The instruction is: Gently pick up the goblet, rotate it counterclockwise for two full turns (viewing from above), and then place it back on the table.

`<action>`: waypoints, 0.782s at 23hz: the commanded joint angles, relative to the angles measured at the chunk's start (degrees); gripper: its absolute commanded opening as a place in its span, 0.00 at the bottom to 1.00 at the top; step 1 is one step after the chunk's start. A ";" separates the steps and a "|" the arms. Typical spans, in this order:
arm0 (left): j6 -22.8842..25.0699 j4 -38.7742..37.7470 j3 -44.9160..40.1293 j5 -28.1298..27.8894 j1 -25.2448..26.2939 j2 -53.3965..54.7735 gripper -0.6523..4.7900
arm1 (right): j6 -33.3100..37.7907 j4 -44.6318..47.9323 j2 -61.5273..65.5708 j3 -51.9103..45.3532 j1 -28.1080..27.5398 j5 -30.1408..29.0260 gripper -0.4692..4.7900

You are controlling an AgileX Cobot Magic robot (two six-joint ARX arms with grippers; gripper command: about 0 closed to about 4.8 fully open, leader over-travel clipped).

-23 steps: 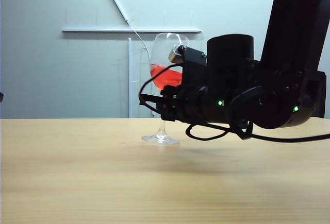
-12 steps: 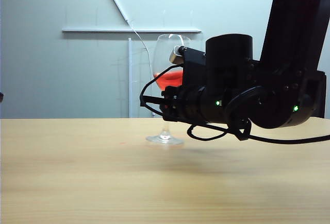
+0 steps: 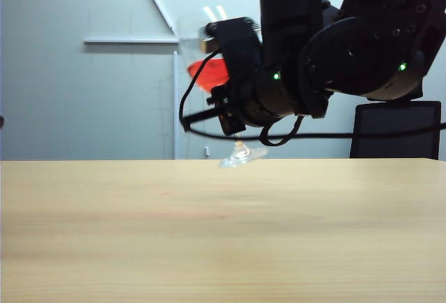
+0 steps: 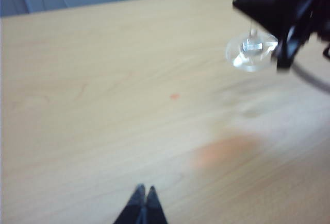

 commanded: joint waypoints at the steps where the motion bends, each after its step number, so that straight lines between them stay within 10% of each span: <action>1: 0.02 0.55 0.17 0.20 -0.02 -1.92 0.11 | -6.29 2.21 -1.16 0.48 2.16 4.22 0.08; 18: 0.02 0.57 0.17 0.20 -0.02 -2.62 0.11 | 27.34 11.50 -1.18 0.37 4.87 -7.74 0.08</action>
